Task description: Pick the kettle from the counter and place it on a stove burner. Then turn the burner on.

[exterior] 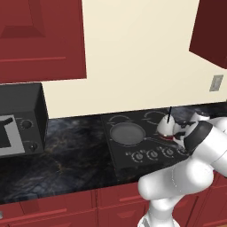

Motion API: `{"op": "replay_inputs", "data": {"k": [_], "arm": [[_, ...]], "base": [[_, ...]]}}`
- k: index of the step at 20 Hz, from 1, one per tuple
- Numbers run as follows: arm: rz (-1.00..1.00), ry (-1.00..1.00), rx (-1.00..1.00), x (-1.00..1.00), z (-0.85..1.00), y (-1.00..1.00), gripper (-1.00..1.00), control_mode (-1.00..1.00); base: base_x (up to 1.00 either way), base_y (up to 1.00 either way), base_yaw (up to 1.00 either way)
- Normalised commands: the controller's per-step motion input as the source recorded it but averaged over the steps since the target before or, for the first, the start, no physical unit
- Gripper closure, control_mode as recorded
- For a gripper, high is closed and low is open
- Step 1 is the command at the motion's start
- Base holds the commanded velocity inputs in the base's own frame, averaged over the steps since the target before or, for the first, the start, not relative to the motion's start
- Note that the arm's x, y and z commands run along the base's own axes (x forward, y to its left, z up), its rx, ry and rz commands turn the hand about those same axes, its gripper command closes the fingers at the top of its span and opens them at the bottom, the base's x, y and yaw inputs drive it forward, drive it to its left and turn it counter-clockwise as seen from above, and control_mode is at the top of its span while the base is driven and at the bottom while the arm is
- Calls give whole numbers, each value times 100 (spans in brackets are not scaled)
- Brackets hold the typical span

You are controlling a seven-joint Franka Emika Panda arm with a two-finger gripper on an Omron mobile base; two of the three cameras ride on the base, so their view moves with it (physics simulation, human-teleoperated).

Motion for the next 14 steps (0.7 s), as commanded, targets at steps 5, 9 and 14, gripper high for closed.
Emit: {"op": "replay_inputs", "data": {"k": [5, 9, 14], "arm": [[0, 0, 0, 0, 0, 0, 100, -100], [0, 0, 0, 0, 0, 0, 100, -100], [0, 0, 0, 0, 0, 0, 100, -100]], "base": [[0, 0, 0], [0, 0, 0], [0, 0, 0]]}}
